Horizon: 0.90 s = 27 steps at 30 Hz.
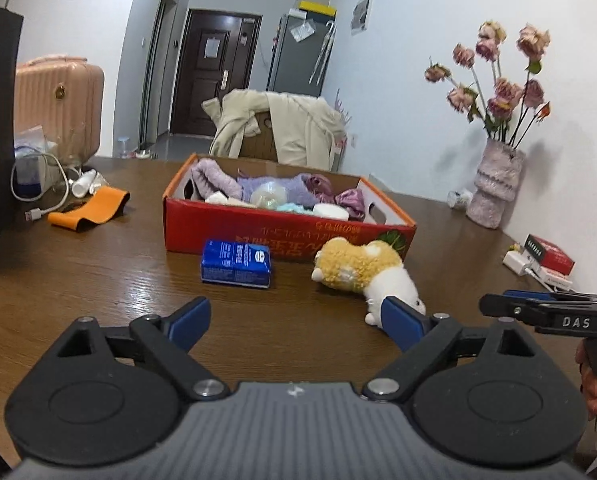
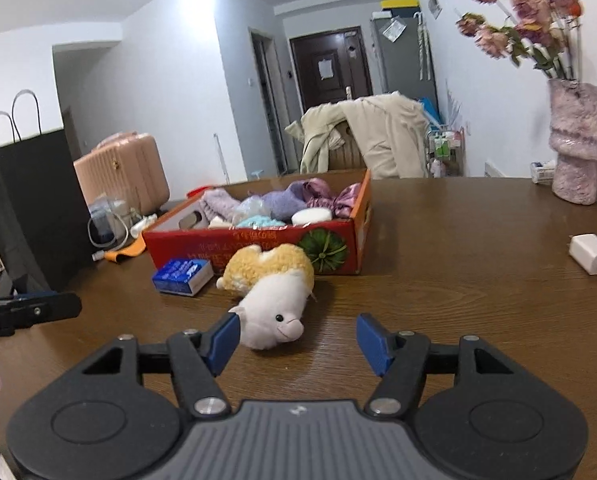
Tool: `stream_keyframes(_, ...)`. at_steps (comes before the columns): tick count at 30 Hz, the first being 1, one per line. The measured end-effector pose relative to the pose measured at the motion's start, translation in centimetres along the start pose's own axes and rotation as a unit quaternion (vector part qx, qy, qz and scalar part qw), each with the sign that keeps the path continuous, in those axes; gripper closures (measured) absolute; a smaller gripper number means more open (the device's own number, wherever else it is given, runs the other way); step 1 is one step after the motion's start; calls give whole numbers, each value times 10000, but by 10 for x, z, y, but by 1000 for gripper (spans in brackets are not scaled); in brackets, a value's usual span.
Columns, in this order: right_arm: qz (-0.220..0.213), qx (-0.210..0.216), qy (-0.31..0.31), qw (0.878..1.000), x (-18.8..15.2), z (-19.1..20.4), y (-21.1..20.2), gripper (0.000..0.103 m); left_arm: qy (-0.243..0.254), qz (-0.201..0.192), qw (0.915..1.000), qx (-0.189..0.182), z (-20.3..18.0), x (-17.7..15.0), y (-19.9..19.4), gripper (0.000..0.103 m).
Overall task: Organize soft objects
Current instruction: 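Grasp the white-and-yellow sheep plush with both grippers and lift it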
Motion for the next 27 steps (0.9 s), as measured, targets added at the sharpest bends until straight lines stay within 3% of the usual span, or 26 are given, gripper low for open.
stream_keyframes(12, 535, -129, -8, 9985, 11, 15, 93, 41, -205, 367, 9989, -217, 25, 5, 65, 9)
stream_keyframes(14, 565, -57, 133, 9983, 11, 14, 97, 53, -229, 384, 9987, -259, 31, 6, 74, 9)
stream_keyframes(15, 609, -28, 215, 9979, 10, 15, 97, 66, -237, 392, 9986, -273, 33, 7, 78, 9)
stream_keyframes(18, 786, -76, 194, 9967, 3, 35, 84, 64, -280, 367, 9985, -278, 44, 8, 86, 9)
stream_keyframes(21, 1261, 1164, 123, 9851, -12, 67, 62, 67, -455, 375, 9981, -158, 63, 5, 91, 9)
stream_keyframes(23, 1049, 1450, -51, 9838, -10, 82, 49, 67, -641, 374, 9972, -73, 75, 3, 90, 9)
stream_keyframes(27, 526, 414, 154, 9976, 11, 70, 69, 46, -954, 302, 9944, -326, 86, -2, 78, 9)
Point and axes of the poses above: each gripper's, at about its wrist camera, not at the fingertips, and y roughly the way its jaws point, z to its left, x to its top, the point moved 3 cm from there along y, roughly the way its jaws point, and after that the axes turned 15 degrees about y, right-handed, at the moved point
